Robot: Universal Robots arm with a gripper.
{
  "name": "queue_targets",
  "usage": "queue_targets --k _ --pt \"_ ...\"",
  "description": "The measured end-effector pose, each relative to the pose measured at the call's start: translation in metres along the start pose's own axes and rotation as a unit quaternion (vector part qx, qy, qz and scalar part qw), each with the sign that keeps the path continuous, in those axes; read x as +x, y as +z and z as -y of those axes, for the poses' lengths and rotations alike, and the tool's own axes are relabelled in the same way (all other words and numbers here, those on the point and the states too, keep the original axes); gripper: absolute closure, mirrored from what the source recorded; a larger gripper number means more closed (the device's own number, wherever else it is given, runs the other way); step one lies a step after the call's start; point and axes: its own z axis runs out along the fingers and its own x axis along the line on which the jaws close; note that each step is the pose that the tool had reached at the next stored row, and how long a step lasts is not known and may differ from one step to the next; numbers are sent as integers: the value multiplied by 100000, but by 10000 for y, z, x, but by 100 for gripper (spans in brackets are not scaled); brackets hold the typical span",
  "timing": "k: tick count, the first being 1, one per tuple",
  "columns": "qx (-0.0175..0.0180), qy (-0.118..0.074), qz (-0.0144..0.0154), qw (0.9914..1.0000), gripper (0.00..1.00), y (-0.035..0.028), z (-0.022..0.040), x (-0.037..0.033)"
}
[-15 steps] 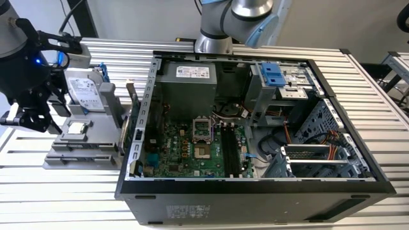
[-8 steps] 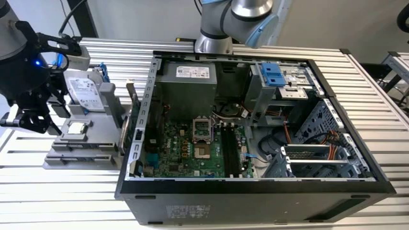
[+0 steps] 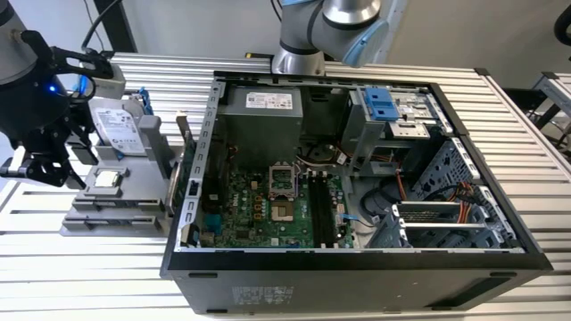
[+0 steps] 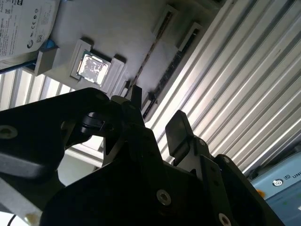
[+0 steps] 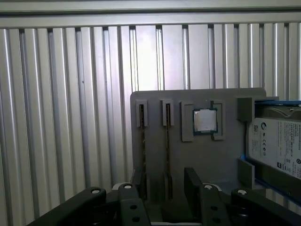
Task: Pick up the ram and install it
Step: 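Pick up the ram and move it above insertion slot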
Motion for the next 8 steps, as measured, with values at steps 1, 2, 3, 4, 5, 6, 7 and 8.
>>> queue_targets --k 1,2,3,4,5,6,7,8 --pt "1 -1 2 100000 0 3 -2 0" --pt "2 -1 3 100000 0 6 -4 0" --pt "6 0 6 100000 0 10 -7 0" --pt "13 4 12 100000 0 14 -11 0" --pt "7 0 7 100000 0 17 -14 1" --pt "4 -3 2 100000 0 22 -16 2" --pt "0 -2 -1 100000 0 26 -19 2" --pt "0 -2 -1 100000 0 30 -21 3"
